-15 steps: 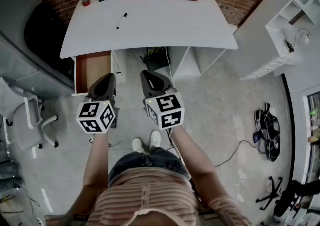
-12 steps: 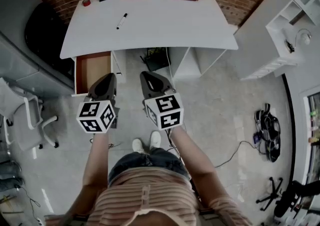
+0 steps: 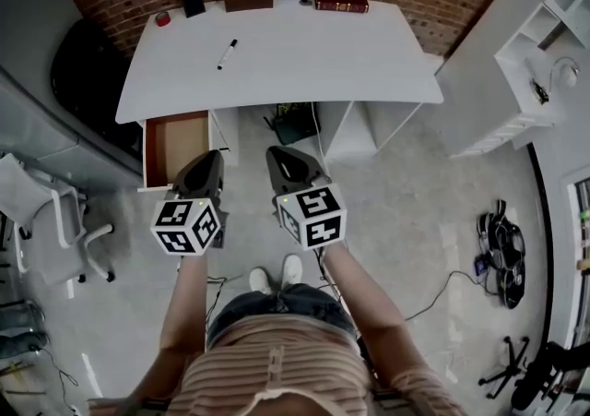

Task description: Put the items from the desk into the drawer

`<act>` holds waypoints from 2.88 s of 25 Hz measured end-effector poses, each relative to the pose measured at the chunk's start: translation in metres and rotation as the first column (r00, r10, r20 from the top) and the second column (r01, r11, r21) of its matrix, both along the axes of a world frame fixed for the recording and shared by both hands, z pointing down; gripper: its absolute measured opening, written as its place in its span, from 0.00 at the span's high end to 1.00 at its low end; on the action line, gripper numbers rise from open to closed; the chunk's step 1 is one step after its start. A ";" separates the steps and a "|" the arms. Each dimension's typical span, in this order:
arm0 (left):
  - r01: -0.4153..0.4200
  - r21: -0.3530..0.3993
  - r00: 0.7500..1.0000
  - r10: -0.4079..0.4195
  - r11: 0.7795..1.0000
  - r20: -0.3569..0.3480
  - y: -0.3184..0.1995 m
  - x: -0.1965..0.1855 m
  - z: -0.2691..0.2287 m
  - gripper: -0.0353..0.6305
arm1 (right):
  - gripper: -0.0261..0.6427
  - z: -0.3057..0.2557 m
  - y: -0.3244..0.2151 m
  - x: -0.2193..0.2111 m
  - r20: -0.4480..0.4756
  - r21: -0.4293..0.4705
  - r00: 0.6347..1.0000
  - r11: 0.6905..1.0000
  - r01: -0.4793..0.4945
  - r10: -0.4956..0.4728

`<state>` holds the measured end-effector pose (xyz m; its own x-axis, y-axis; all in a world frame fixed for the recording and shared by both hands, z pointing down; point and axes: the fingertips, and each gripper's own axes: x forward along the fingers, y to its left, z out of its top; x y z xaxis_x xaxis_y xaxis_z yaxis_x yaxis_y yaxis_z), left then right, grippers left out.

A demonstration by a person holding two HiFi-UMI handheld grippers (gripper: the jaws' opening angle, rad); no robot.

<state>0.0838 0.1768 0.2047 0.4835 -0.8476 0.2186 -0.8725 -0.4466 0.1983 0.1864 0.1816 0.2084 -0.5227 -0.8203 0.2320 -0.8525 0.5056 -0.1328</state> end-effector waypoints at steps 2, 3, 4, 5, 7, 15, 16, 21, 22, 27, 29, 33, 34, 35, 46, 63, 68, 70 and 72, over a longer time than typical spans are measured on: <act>-0.007 0.008 1.000 0.007 1.000 0.005 -0.006 0.004 -0.005 0.93 | 0.94 0.001 -0.004 0.006 -0.003 -0.008 1.000 1.000 0.004 -0.004; -0.005 0.014 1.000 0.005 1.000 0.006 -0.010 0.007 -0.008 0.93 | 0.93 0.001 -0.006 0.011 -0.004 -0.008 1.000 1.000 0.004 -0.004; 0.001 0.021 1.000 -0.001 1.000 0.007 -0.014 0.011 -0.011 0.93 | 0.94 0.001 -0.009 0.017 -0.005 -0.005 1.000 1.000 0.002 -0.002; 0.008 0.027 1.000 -0.008 1.000 0.008 -0.019 0.014 -0.012 0.93 | 0.94 0.000 -0.012 0.025 -0.006 -0.001 1.000 1.000 -0.003 0.003; 0.026 0.035 1.000 -0.027 0.999 0.012 -0.027 0.021 -0.014 0.93 | 0.94 -0.001 -0.018 0.040 -0.005 0.006 1.000 1.000 -0.018 0.018; 0.101 0.047 0.993 -0.104 0.994 0.056 -0.049 0.034 -0.018 0.93 | 0.94 -0.005 -0.042 0.086 -0.004 0.021 0.997 0.997 -0.079 0.079; 0.110 0.051 0.991 -0.113 0.993 0.065 -0.052 0.033 -0.018 0.93 | 0.93 -0.007 -0.045 0.087 -0.004 0.023 0.997 0.997 -0.076 0.076; 0.139 0.046 0.987 -0.142 0.989 0.069 -0.074 0.027 -0.015 0.93 | 0.93 -0.008 -0.063 0.085 0.011 0.023 0.999 0.998 -0.050 0.050; 0.139 0.044 0.987 -0.142 0.989 0.072 -0.079 0.026 -0.015 0.93 | 0.94 -0.007 -0.067 0.085 0.012 0.020 0.999 0.999 -0.047 0.047; 0.126 0.044 0.986 -0.130 0.991 0.106 -0.113 0.022 -0.013 0.93 | 0.93 -0.003 -0.097 0.081 0.010 0.005 0.999 0.999 -0.052 0.052; 0.113 0.042 0.984 -0.118 0.993 0.136 -0.130 0.021 -0.009 0.93 | 0.94 0.000 -0.113 0.078 0.005 -0.003 0.999 0.999 -0.053 0.053; 0.114 0.010 0.986 -0.114 0.993 0.123 -0.171 0.008 0.004 0.93 | 0.94 0.007 -0.148 0.068 -0.006 -0.025 0.998 0.998 -0.059 0.059; 0.118 0.002 0.986 -0.117 0.993 0.118 -0.183 0.003 0.008 0.93 | 0.94 0.009 -0.158 0.065 -0.010 -0.029 0.998 0.998 -0.061 0.061; 0.119 -0.007 0.986 -0.118 0.993 0.116 -0.194 -0.001 0.011 0.93 | 0.93 0.012 -0.167 0.062 -0.014 -0.035 0.998 0.997 -0.063 0.063; 0.096 -0.089 0.987 -0.084 0.991 0.134 -0.318 -0.041 0.045 0.93 | 0.94 0.032 -0.275 0.029 -0.054 -0.106 0.995 0.990 -0.094 0.088; 0.026 -0.248 0.987 0.015 0.968 0.160 -0.439 -0.051 0.114 0.89 | 0.93 0.069 -0.367 -0.003 -0.097 -0.219 0.987 0.965 -0.143 0.124; 0.018 -0.288 0.977 0.044 0.957 0.207 -0.459 -0.047 0.133 0.83 | 0.94 0.081 -0.381 0.000 -0.106 -0.246 0.985 0.956 -0.160 0.138; 0.023 -0.309 0.968 0.057 0.951 0.245 -0.464 -0.047 0.143 0.81 | 0.94 0.085 -0.385 0.001 -0.109 -0.257 0.983 0.951 -0.170 0.147; 0.025 -0.325 0.956 0.072 0.946 0.286 -0.470 -0.046 0.152 0.79 | 0.94 0.089 -0.389 0.002 -0.113 -0.268 0.982 0.947 -0.179 0.153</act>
